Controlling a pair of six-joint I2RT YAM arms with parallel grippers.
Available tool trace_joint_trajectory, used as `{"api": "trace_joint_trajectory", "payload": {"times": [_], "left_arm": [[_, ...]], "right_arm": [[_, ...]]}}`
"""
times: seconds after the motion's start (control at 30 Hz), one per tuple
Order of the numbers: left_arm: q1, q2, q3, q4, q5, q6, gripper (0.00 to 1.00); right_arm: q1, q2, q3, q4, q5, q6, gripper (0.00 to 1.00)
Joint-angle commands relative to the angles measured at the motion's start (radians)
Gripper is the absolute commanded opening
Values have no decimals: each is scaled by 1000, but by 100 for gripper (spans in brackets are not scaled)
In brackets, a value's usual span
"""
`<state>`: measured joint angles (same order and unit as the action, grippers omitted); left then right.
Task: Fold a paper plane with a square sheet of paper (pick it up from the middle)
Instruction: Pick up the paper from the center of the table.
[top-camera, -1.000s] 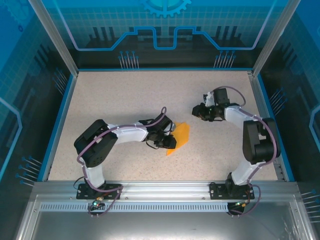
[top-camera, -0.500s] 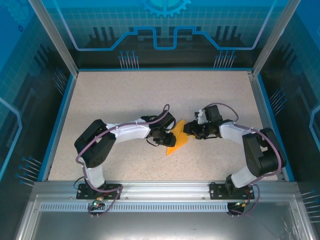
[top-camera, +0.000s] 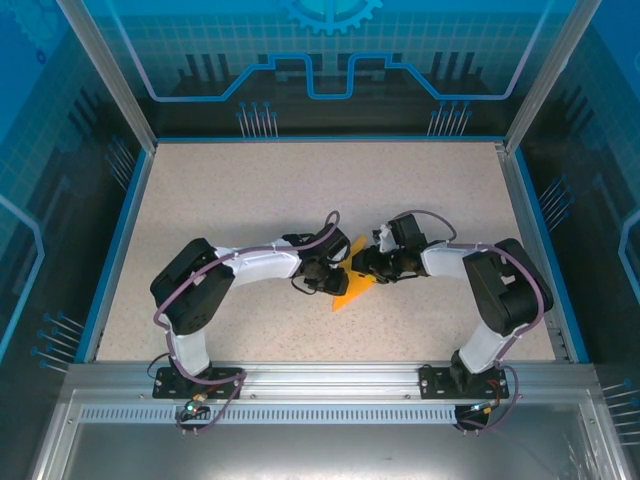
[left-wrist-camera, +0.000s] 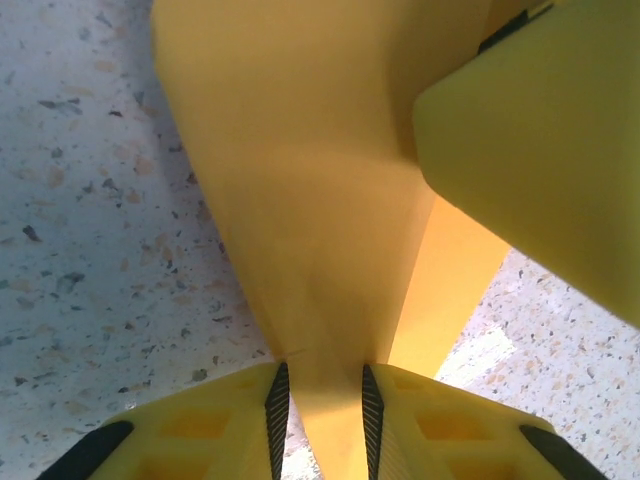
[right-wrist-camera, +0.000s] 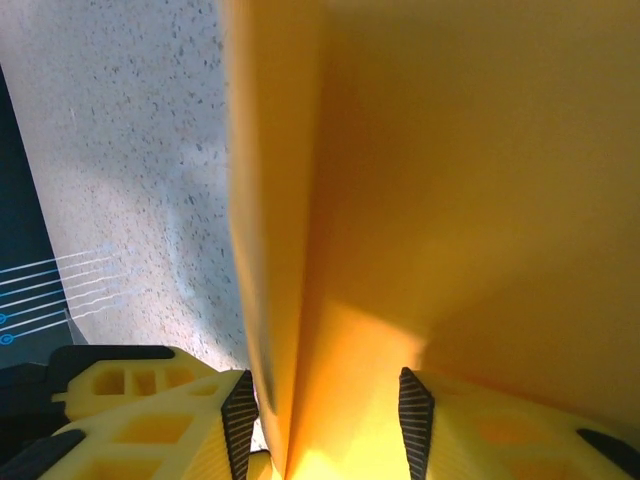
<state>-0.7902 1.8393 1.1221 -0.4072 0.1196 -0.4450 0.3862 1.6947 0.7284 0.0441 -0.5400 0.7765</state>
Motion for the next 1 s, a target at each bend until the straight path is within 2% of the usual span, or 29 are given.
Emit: {"api": "trace_joint_trajectory", "payload": {"times": [0.0, 0.43, 0.73, 0.8, 0.97], "left_arm": [[3, 21, -18, 24, 17, 11, 28], [12, -14, -36, 41, 28, -19, 32], [31, -129, -93, 32, 28, -55, 36], [43, -161, -120, 50, 31, -77, 40], [79, -208, -187, 87, 70, -119, 42]], "right_arm": [[17, 30, 17, 65, -29, 36, 43], [65, 65, 1, 165, -54, 93, 23], [103, 97, -15, 196, -33, 91, 15], [105, 89, -19, 194, -22, 88, 12], [105, 50, -8, 176, -21, 79, 8]]}}
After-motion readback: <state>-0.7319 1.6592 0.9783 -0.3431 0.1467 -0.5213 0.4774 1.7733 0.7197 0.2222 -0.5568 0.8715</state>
